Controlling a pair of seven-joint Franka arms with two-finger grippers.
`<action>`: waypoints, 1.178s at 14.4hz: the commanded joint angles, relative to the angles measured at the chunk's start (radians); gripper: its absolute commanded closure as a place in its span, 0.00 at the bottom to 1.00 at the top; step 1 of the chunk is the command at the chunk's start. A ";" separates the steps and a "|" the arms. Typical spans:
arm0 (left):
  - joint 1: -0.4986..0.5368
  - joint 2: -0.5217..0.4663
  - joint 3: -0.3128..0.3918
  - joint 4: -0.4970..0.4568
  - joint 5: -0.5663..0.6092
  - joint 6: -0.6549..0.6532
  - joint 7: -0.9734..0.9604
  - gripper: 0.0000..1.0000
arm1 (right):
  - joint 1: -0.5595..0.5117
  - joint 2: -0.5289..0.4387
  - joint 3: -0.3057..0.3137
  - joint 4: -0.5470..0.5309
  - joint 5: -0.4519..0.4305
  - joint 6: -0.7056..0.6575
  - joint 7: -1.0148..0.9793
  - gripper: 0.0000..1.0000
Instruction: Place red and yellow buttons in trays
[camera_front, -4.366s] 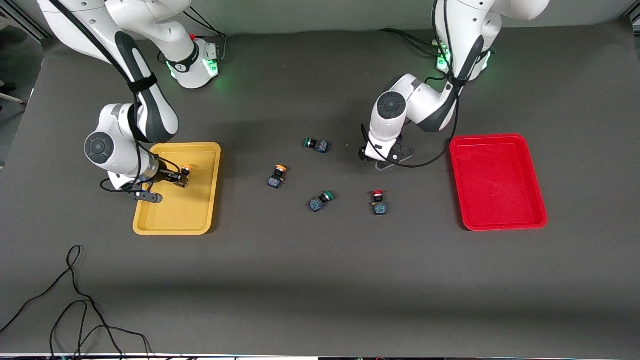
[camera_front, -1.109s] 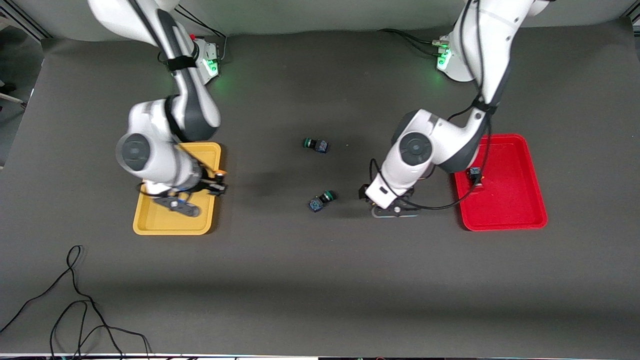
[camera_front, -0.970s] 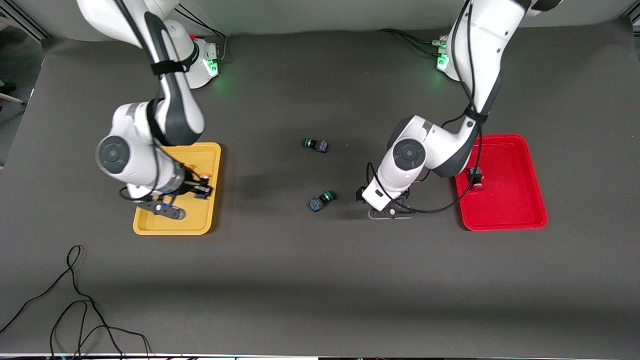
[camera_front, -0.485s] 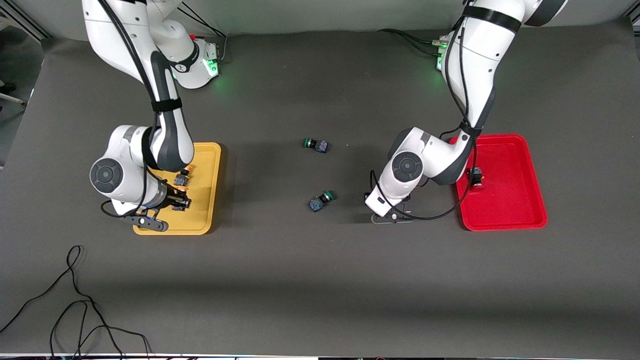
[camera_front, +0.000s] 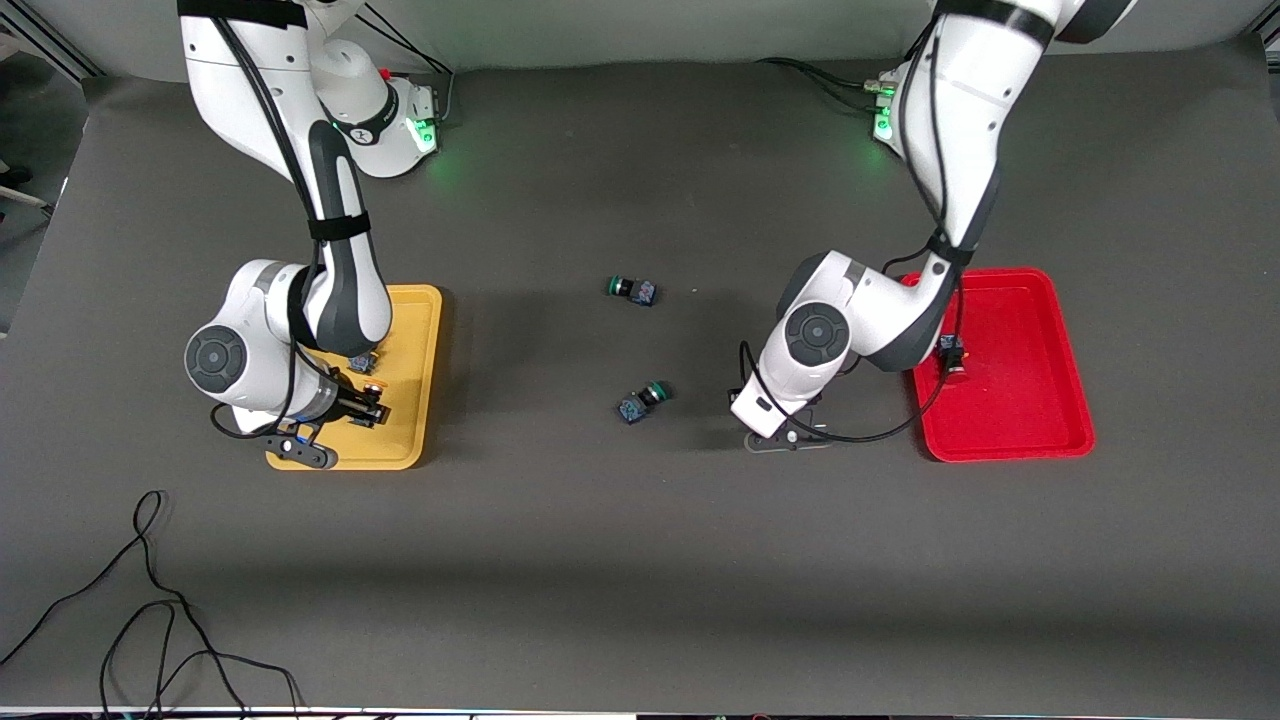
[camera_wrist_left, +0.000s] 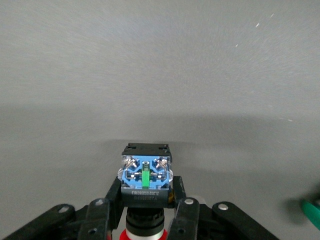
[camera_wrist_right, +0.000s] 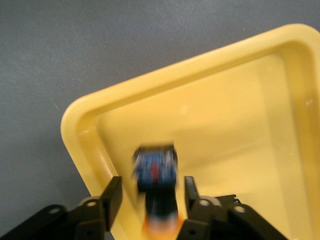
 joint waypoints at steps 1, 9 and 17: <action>0.058 -0.151 0.003 -0.020 -0.002 -0.152 -0.007 0.85 | 0.004 -0.071 -0.010 0.016 0.022 -0.010 -0.023 0.00; 0.470 -0.420 0.010 -0.370 0.031 -0.155 0.460 0.85 | 0.010 -0.166 -0.117 0.255 -0.038 -0.326 -0.021 0.00; 0.719 -0.356 0.010 -0.658 0.150 0.269 0.634 0.77 | -0.002 -0.307 -0.073 0.489 -0.200 -0.585 -0.023 0.00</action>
